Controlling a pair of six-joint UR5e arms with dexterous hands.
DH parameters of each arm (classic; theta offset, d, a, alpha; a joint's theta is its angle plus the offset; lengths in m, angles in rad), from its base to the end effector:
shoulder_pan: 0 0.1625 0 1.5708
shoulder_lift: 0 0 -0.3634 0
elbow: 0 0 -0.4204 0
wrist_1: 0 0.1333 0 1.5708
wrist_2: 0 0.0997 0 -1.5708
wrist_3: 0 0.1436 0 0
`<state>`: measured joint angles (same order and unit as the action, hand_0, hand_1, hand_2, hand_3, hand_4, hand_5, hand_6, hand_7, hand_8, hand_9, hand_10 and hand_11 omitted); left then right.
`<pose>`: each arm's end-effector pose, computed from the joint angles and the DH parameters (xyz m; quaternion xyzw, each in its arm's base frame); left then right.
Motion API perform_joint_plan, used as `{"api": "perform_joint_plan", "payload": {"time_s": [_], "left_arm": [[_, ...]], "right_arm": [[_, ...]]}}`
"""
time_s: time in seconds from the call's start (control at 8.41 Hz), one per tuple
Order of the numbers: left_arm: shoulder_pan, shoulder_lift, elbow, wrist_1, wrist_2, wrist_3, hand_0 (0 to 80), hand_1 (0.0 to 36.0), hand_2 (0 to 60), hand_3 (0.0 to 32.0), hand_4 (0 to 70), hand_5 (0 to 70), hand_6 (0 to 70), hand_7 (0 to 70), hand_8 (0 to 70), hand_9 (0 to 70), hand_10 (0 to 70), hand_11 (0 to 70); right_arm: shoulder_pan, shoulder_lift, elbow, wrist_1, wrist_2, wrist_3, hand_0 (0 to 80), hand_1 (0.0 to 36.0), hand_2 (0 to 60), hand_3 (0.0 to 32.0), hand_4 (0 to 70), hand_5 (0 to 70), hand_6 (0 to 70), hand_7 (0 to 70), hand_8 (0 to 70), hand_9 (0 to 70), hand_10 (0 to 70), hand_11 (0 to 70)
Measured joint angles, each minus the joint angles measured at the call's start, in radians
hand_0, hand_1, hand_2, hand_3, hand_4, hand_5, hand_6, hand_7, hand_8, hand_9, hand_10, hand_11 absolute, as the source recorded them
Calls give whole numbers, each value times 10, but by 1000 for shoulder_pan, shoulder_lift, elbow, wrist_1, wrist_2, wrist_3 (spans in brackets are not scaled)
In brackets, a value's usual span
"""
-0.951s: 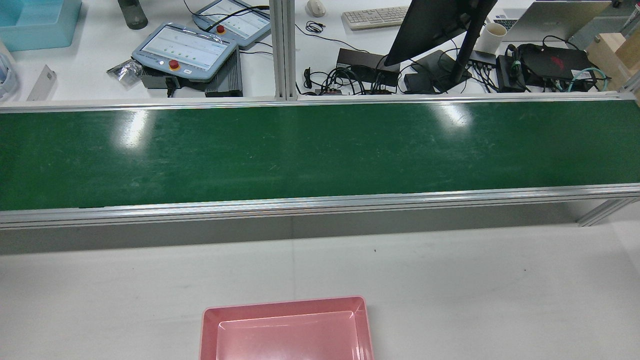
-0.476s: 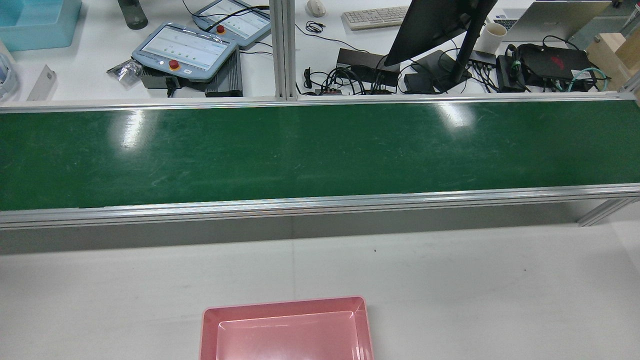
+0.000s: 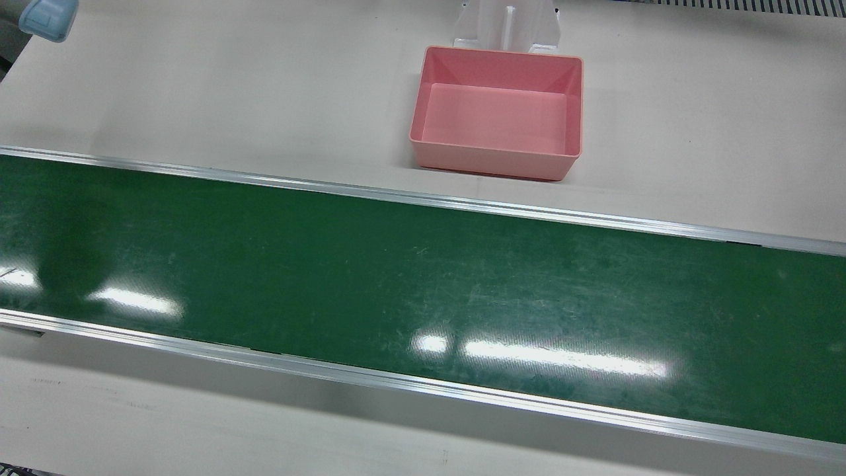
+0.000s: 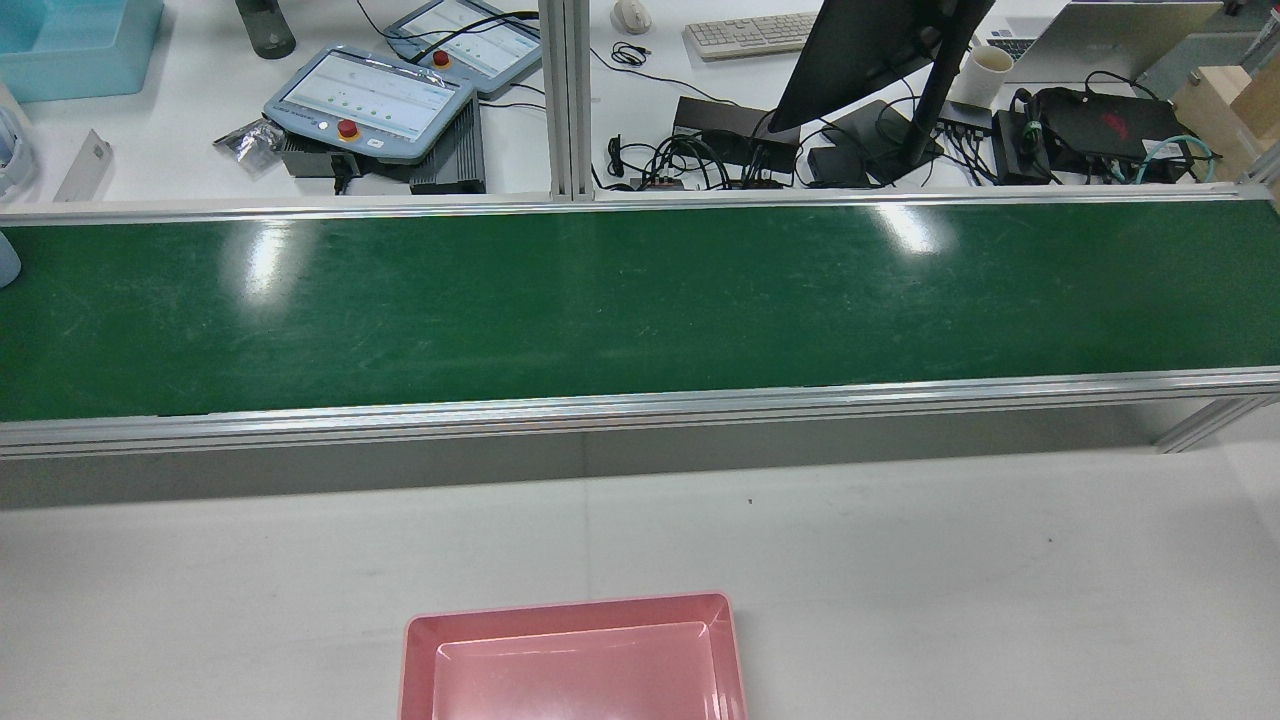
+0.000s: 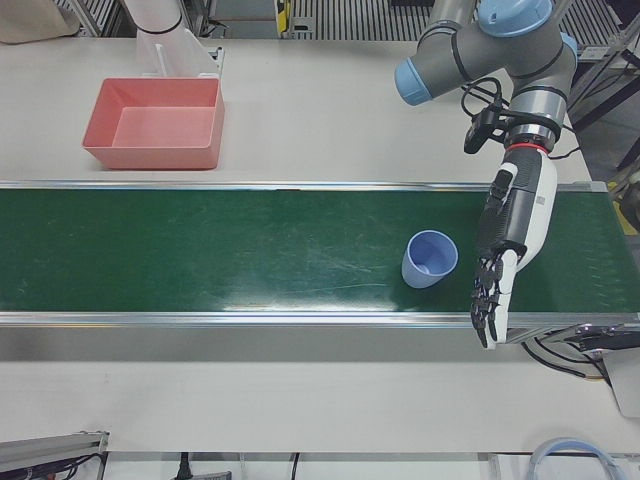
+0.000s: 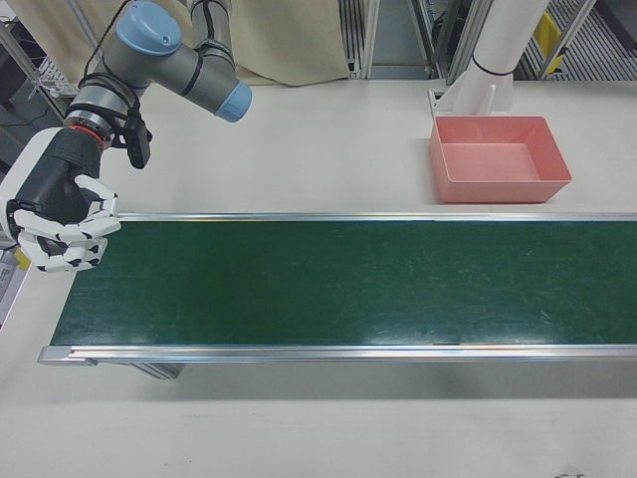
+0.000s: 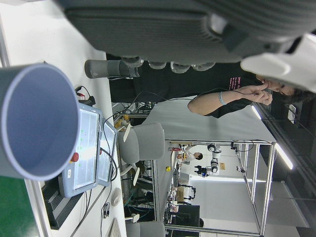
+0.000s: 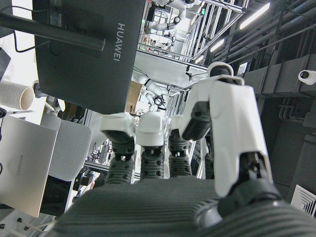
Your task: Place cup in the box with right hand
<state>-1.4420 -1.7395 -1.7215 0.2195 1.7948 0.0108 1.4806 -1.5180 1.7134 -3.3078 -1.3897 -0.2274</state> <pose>-0.0223 -0.6174 0.4740 -0.1183 0.7312 -0.6593 0.1292 0.1067 -0.5877 0.5393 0.1118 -0.7084 0.6954 0.0457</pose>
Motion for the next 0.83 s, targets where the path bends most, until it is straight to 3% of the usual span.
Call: {"api": "perform_joint_plan", "payload": {"time_s": [0.12, 0.36, 0.83], "left_arm": [[0, 0, 0, 0, 0, 0, 0, 0, 0, 0, 0, 0, 0, 0, 0, 0, 0, 0], [0, 0, 0, 0, 0, 0, 0, 0, 0, 0, 0, 0, 0, 0, 0, 0, 0, 0], [0, 0, 0, 0, 0, 0, 0, 0, 0, 0, 0, 0, 0, 0, 0, 0, 0, 0]], "right_arm": [[1, 0, 1, 0, -1, 2, 648, 360, 600, 0, 700, 216, 476, 700, 700, 700, 474, 682], [1, -1, 1, 0, -1, 5, 697, 360, 600, 0, 700, 215, 474, 700, 700, 700, 472, 678], [-2, -1, 0, 0, 0, 5, 684, 360, 600, 0, 700, 212, 472, 700, 700, 700, 469, 673]]}}
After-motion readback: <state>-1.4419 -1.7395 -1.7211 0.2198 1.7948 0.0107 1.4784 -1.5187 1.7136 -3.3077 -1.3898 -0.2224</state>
